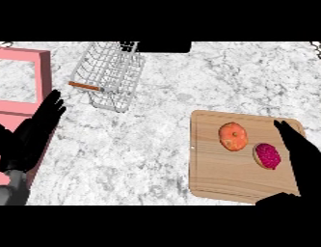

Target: Pick the cupcake from the cutting board and place it in the tiered basket

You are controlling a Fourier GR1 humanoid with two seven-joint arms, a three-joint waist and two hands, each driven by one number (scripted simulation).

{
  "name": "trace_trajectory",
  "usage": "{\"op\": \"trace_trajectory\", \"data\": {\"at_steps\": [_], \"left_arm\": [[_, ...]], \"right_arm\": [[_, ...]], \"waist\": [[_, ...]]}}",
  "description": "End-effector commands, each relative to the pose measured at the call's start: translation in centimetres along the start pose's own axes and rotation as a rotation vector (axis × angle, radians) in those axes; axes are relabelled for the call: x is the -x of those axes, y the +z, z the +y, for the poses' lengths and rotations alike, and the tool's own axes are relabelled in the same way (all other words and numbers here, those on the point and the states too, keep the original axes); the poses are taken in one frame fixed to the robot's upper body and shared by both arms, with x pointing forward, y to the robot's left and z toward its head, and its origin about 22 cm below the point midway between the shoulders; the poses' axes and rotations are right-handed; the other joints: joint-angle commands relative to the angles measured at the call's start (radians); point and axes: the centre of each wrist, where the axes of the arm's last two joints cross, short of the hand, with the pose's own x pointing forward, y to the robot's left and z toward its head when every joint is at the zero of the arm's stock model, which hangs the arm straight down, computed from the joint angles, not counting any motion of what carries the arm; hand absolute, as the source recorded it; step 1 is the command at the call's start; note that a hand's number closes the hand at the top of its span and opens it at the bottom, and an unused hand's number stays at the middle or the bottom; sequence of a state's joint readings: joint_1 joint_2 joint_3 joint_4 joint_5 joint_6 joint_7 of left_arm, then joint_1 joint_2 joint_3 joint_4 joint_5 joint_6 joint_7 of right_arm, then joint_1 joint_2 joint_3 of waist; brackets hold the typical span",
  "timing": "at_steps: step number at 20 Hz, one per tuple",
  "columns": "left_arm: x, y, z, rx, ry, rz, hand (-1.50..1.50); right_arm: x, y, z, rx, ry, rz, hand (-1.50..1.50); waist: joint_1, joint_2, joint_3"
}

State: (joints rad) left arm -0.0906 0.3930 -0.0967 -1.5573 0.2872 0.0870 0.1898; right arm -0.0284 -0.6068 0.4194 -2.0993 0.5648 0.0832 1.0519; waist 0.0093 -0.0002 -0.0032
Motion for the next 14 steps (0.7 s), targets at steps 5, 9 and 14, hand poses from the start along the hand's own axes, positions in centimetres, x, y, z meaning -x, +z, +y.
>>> {"op": "trace_trajectory", "data": {"at_steps": [5, 9, 14], "left_arm": [[1.7, 1.4, 0.5, -0.009, -0.003, 0.009, 0.0], [0.7, 1.3, -1.1, -0.022, 0.006, 0.013, 0.0], [0.8, -0.5, 1.1, -0.015, 0.004, 0.014, 0.0]], "right_arm": [[-4.1, -2.3, 2.3, 0.003, 0.031, 0.153, -1.5], [-1.3, -3.8, 4.8, -0.022, 0.057, 0.21, -1.5], [-0.1, -4.8, 8.5, 0.003, 0.076, 0.207, -1.5]], "waist": [[0.004, 0.001, 0.002], [-0.004, 0.0, 0.003], [-0.01, 0.001, 0.003]]}}
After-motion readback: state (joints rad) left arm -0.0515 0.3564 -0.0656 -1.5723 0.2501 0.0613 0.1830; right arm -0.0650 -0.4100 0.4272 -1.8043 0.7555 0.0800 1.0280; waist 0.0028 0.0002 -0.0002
